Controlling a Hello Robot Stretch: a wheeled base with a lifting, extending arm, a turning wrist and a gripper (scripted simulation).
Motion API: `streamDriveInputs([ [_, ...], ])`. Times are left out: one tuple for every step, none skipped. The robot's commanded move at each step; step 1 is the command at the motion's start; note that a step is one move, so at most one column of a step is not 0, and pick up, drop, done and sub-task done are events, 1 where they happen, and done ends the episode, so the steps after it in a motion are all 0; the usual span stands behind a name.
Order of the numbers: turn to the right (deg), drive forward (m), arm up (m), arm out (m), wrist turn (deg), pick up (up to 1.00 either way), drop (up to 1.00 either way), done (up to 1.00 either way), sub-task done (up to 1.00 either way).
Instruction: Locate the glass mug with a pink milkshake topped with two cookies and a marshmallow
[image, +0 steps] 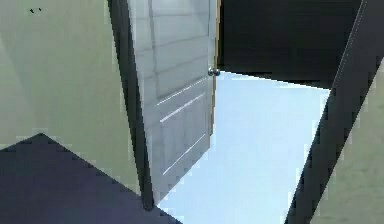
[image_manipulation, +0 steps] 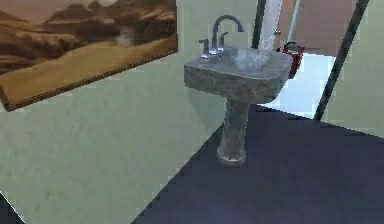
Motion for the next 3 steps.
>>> streamDriveInputs([
  [0.0,0.65,0.0,0.0,0.0,0.0,0.0,0.0,0.0],
  [33.0,0.0,0.0,0.0,0.0,0.0,0.0,0.0,0.0],
  [0.0,0.4,0.0,0.0,0.0,0.0,0.0,0.0,0.0],
])
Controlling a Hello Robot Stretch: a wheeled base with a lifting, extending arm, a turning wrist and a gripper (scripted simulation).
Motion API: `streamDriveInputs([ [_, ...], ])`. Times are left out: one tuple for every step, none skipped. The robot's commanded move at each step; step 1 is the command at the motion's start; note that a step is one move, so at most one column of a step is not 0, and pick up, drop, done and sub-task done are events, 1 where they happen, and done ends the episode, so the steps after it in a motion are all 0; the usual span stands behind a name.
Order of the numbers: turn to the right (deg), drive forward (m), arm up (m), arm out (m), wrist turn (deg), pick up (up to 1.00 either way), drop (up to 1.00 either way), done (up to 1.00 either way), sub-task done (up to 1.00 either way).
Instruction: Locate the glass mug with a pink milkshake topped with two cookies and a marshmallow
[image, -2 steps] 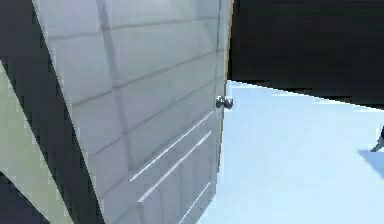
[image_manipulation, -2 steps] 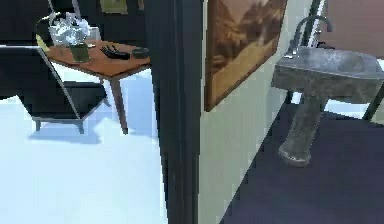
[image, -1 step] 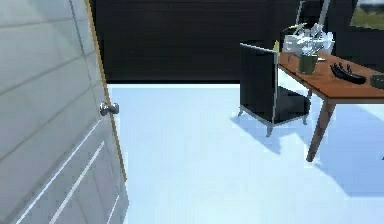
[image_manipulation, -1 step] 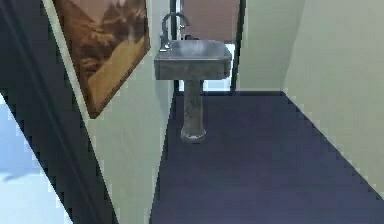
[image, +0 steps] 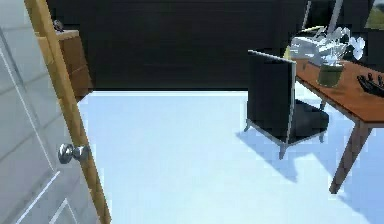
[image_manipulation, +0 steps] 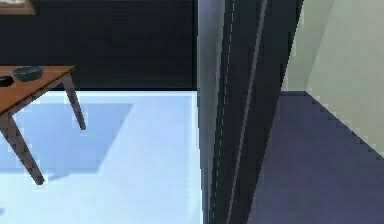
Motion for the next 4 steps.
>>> streamDriveInputs([
  [12.0,0.0,0.0,0.0,0.0,0.0,0.0,0.0,0.0],
  [0.0,0.2,0.0,0.0,0.0,0.0,0.0,0.0,0.0],
  [45.0,0.0,0.0,0.0,0.0,0.0,0.0,0.0,0.0],
  [15.0,0.0,0.0,0.0,0.0,0.0,0.0,0.0,0.0],
])
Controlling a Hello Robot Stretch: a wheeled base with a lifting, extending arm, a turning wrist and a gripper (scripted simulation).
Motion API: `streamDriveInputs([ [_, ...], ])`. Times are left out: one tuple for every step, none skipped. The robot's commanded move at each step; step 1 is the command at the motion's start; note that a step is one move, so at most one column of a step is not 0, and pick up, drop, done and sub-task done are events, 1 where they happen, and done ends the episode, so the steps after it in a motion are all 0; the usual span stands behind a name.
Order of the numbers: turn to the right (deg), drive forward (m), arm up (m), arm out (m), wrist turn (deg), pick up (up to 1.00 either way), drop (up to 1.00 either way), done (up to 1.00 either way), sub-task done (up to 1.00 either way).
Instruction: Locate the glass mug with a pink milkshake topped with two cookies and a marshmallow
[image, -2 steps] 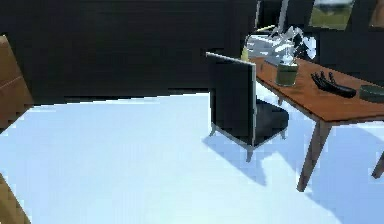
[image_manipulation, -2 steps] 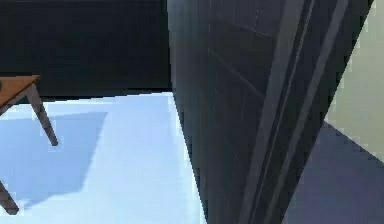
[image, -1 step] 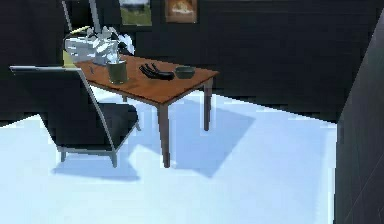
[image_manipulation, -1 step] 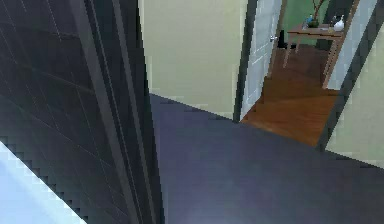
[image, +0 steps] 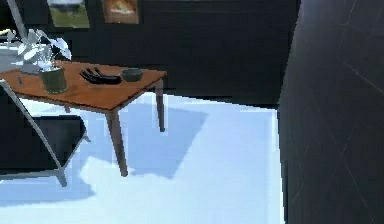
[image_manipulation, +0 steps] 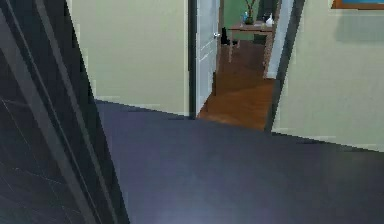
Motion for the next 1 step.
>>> streamDriveInputs([
  [0.0,1.0,0.0,0.0,0.0,0.0,0.0,0.0,0.0],
])
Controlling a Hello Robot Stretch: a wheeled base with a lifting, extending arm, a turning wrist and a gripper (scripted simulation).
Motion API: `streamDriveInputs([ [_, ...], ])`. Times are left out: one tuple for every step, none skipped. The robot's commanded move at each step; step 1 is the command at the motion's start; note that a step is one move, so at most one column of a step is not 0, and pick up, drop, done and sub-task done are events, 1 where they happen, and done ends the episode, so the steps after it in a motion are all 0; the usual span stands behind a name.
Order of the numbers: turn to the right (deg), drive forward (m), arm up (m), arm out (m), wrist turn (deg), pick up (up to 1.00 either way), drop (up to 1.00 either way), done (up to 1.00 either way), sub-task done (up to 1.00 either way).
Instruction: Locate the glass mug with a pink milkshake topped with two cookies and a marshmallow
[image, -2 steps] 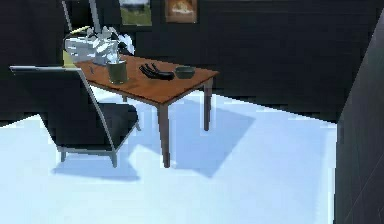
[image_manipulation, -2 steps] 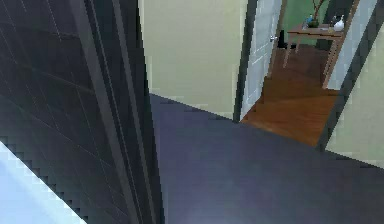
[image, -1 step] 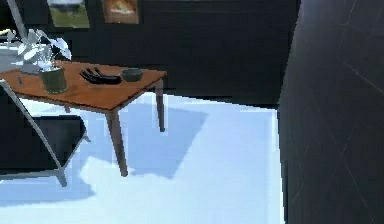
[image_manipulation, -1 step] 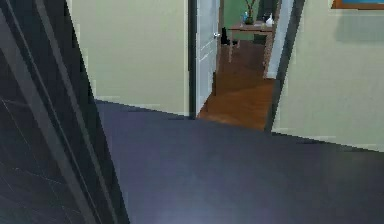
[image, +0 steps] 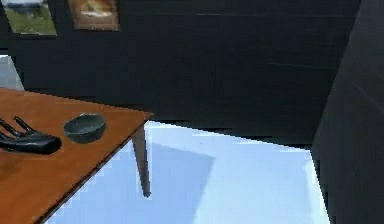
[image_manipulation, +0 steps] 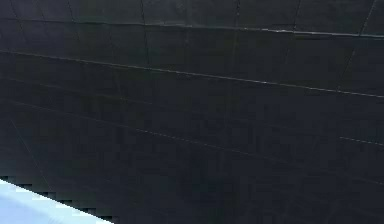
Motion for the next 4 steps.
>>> streamDriveInputs([
  [3.0,0.0,0.0,0.0,0.0,0.0,0.0,0.0,0.0],
  [0.0,1.0,0.0,0.0,0.0,0.0,0.0,0.0,0.0],
  [6.0,0.0,0.0,0.0,0.0,0.0,0.0,0.0,0.0],
  [0.0,0.35,0.0,0.0,0.0,0.0,0.0,0.0,0.0],
])
